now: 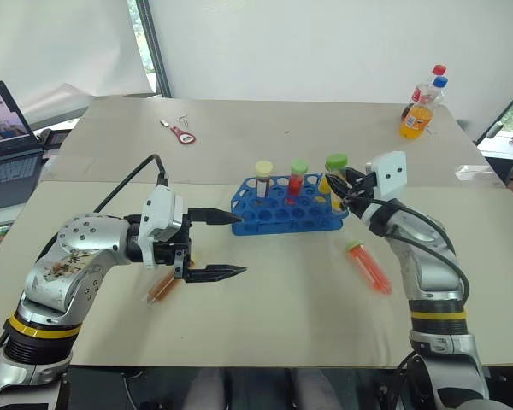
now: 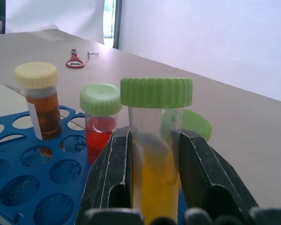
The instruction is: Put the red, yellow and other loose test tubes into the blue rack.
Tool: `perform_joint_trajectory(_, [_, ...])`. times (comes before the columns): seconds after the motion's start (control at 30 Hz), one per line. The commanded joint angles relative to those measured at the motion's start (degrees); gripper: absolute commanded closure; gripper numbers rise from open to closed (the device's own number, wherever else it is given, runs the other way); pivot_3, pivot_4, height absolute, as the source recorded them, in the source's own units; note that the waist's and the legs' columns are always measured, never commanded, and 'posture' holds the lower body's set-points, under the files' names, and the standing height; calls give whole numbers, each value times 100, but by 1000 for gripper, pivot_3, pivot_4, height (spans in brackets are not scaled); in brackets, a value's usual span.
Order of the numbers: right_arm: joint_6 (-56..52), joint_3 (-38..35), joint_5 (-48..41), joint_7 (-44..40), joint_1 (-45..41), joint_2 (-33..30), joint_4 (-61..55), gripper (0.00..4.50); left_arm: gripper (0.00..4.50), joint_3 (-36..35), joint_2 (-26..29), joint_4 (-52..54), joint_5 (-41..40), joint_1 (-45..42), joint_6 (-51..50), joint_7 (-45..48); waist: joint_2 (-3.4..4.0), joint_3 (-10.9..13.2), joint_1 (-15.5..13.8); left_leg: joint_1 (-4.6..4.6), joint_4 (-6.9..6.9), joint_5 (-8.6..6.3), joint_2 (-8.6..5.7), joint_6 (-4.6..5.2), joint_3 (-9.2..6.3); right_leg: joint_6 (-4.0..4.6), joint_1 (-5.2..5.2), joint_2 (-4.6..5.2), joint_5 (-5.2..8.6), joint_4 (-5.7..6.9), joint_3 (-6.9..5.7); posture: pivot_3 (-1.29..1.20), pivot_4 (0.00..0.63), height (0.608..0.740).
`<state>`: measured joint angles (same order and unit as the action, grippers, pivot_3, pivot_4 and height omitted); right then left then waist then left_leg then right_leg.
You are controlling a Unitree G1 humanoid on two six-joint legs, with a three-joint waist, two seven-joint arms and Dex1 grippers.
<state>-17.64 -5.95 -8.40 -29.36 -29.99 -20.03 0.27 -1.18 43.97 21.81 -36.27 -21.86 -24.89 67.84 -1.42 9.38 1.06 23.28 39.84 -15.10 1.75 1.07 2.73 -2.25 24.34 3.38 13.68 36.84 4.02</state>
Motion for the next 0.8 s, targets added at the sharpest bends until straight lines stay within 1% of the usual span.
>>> perform_joint_trajectory(0.03, [279,95,38,124,-30,65,-62,3513,0,-97,-12,166,-127,-48,-27,-69,0,0,3,0,0,0,0,0,0,0,0,0,0,1,0,0,150,740])
perform_joint_trajectory(0.2, [531,216,148,279,87,147,65,3513,0,-104,-49,202,-153,-68,-81,-157,0,0,2,0,1,0,0,0,0,0,0,0,0,0,0,0,150,740])
perform_joint_trajectory(0.6, [1044,-306,-19,1534,402,867,296,3519,0,-151,-266,324,-426,-134,-421,-704,0,0,-8,-4,1,0,0,0,-11,0,-4,1,0,6,1,0,150,740])
perform_joint_trajectory(0.8, [1264,-200,177,2015,577,1170,342,3522,0,-73,-400,438,-493,-132,-496,-920,0,-1,-8,-9,1,1,-1,-1,-37,0,-8,2,0,7,2,0,150,740])
